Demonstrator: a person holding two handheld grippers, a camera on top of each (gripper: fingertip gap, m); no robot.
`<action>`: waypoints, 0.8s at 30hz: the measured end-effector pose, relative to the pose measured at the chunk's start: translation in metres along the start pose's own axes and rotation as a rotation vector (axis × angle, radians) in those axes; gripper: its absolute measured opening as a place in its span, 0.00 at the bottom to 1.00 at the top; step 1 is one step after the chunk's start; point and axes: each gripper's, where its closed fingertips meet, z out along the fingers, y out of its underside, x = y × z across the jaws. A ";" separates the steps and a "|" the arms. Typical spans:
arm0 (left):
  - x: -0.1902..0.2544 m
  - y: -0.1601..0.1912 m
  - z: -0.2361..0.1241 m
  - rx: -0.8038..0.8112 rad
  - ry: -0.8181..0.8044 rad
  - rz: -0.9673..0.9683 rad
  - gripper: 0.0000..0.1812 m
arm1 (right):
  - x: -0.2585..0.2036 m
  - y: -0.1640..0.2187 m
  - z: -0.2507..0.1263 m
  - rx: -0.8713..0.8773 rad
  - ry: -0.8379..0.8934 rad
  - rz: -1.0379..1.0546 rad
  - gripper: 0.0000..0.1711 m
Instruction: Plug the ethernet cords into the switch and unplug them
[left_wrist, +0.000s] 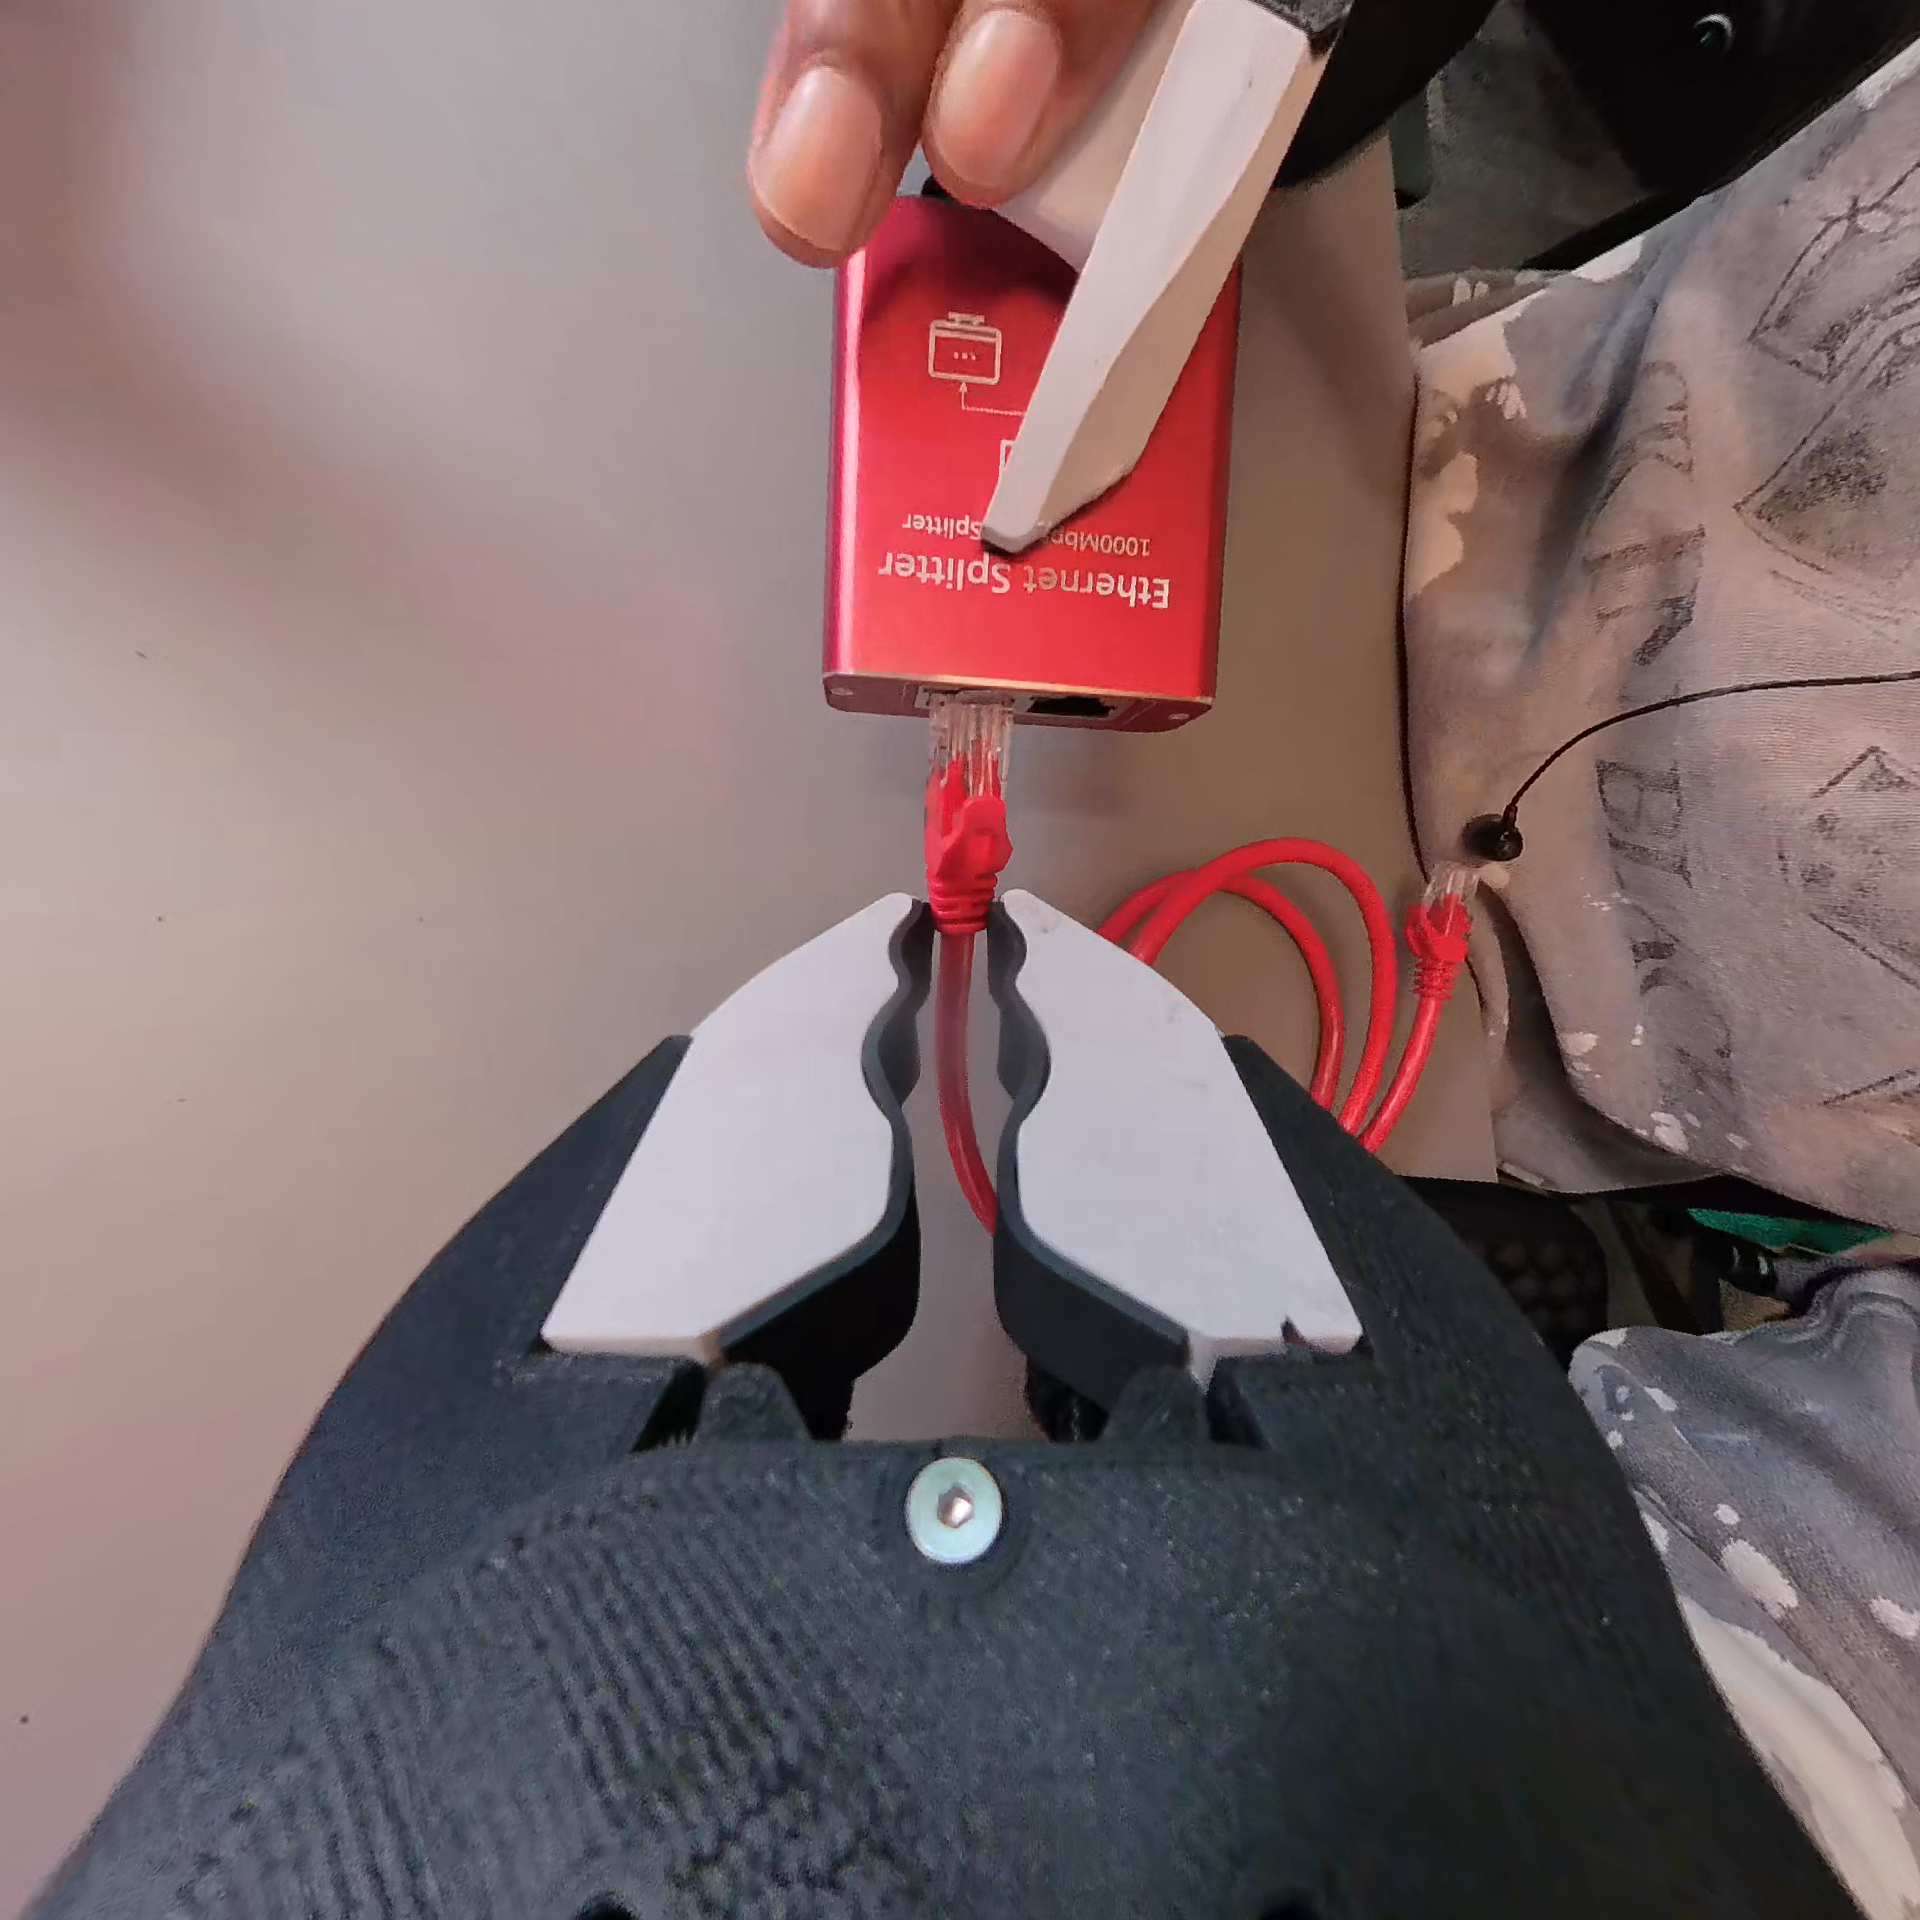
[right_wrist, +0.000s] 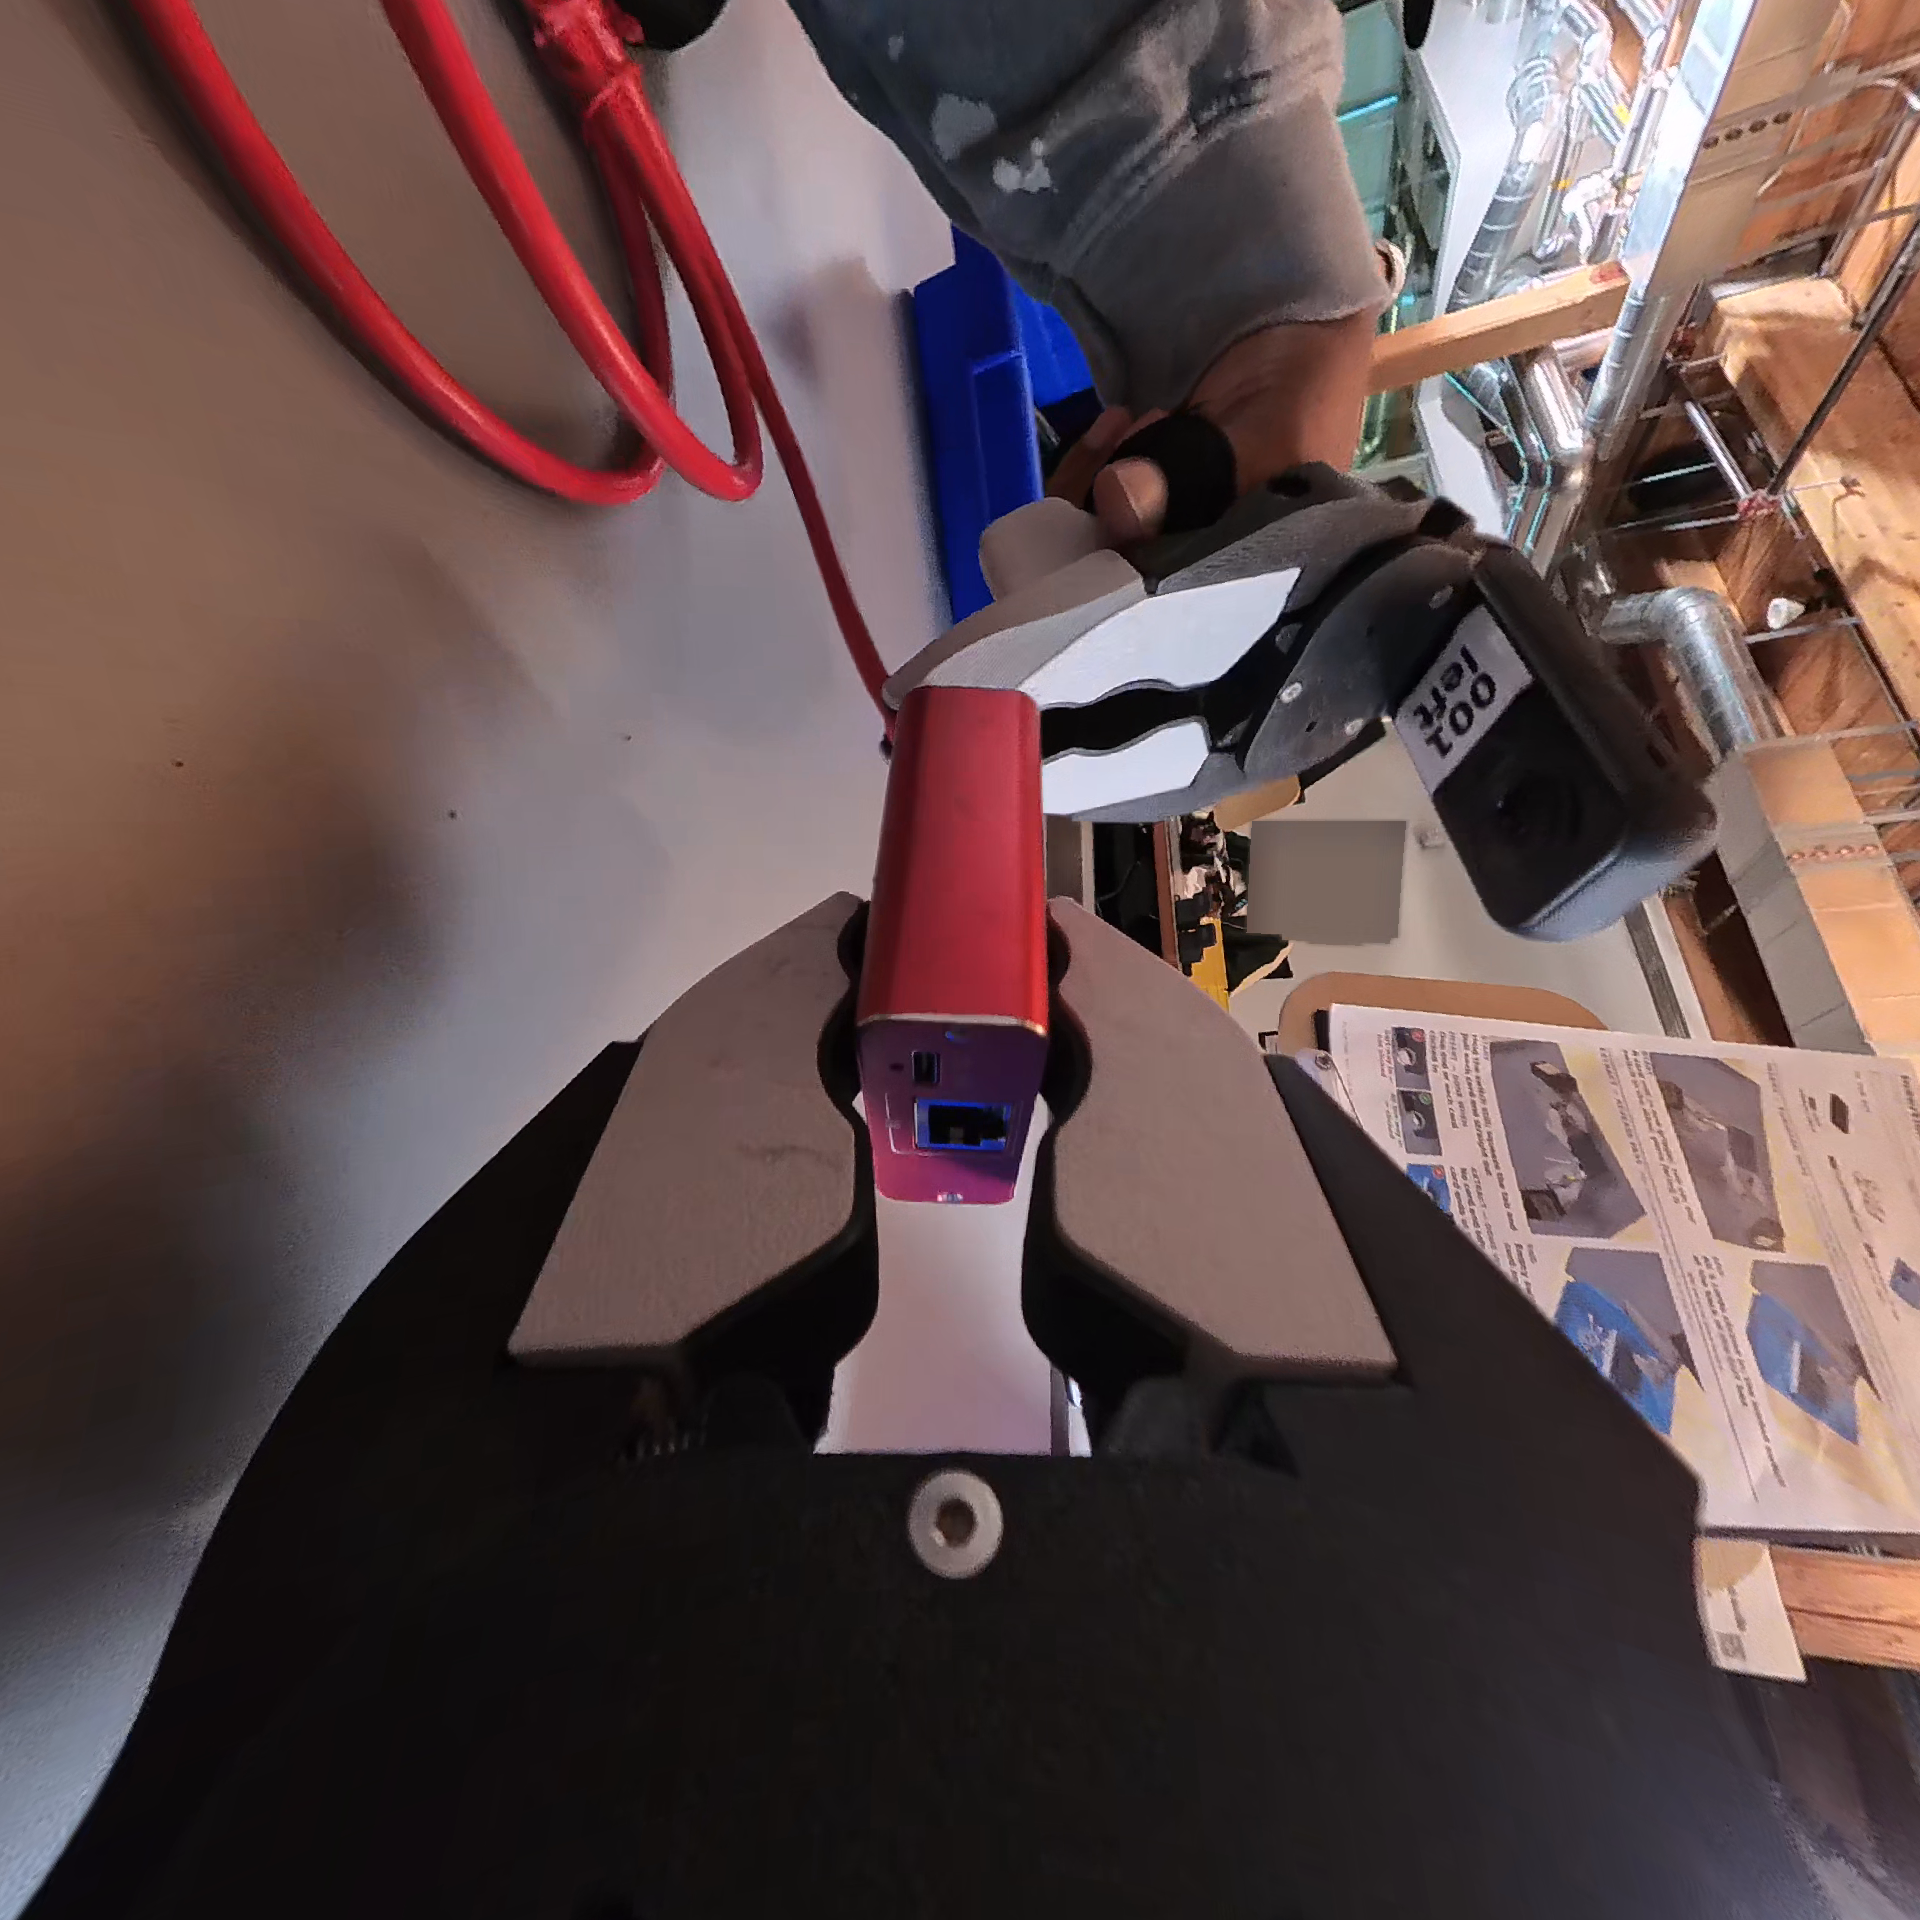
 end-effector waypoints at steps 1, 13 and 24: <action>0.000 0.001 0.002 -0.010 0.001 -0.004 0.06 | -0.003 -0.001 0.000 0.003 -0.011 -0.009 0.17; 0.009 -0.011 0.007 0.077 0.073 0.099 0.06 | -0.003 -0.017 -0.014 0.120 -0.177 -0.152 0.17; 0.043 -0.048 -0.018 0.305 0.185 0.225 0.06 | 0.042 -0.002 -0.035 0.037 -0.244 -0.063 0.17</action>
